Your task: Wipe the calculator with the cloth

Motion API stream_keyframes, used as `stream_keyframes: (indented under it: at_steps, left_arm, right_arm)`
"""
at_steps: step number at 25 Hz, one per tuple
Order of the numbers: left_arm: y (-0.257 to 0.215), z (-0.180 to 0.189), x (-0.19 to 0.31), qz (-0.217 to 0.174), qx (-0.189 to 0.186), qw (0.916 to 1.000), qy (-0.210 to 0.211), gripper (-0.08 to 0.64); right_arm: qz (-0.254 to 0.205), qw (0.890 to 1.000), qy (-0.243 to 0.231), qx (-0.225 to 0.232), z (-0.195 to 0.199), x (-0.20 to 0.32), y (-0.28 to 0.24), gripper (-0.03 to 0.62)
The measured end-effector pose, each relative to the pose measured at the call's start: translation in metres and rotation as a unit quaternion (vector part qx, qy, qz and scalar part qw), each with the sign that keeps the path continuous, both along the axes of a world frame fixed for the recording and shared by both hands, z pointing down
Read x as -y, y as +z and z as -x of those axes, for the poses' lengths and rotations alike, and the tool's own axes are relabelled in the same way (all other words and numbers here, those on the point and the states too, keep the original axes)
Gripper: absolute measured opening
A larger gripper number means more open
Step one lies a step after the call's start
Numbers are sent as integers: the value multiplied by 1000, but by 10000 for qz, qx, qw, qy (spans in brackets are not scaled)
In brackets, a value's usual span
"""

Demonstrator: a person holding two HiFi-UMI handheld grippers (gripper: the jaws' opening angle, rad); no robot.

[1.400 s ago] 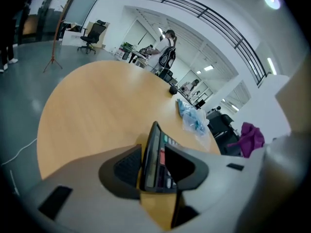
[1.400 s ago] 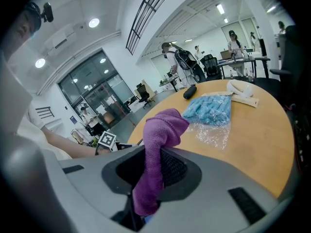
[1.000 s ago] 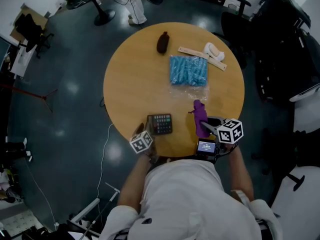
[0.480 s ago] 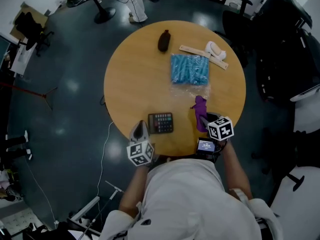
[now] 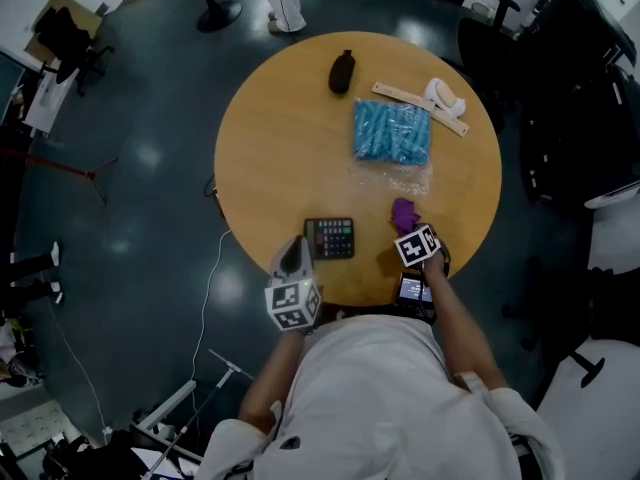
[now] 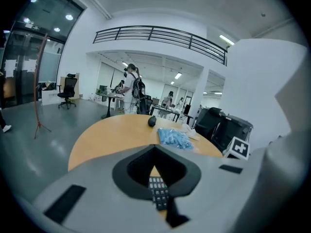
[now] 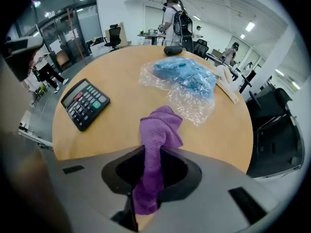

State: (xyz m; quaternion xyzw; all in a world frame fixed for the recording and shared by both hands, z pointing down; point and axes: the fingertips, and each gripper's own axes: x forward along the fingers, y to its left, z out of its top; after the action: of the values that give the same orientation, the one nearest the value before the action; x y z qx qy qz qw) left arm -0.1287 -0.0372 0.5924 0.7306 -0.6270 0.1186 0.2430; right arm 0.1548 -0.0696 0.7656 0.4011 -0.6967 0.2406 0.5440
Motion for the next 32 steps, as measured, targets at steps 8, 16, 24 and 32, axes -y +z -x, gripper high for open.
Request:
stream_keyframes:
  at_steps: [8, 16, 24, 32]
  left_arm:
    - [1, 9, -6, 17, -55, 10000, -58, 8]
    - [3, 16, -11, 5, -119, 9999, -88, 8]
    - [3, 10, -7, -21, -192, 9998, -9, 8]
    - [-1, 1, -1, -89, -234, 9996, 102, 8]
  right_arm:
    - [275, 9990, -293, -218, 28, -14, 23, 83]
    - [347, 9983, -451, -119, 44, -19, 34, 83]
    - [128, 9993, -165, 322, 37, -13, 15, 124]
    - [-66, 9971, -37, 763, 31, -15, -22, 164]
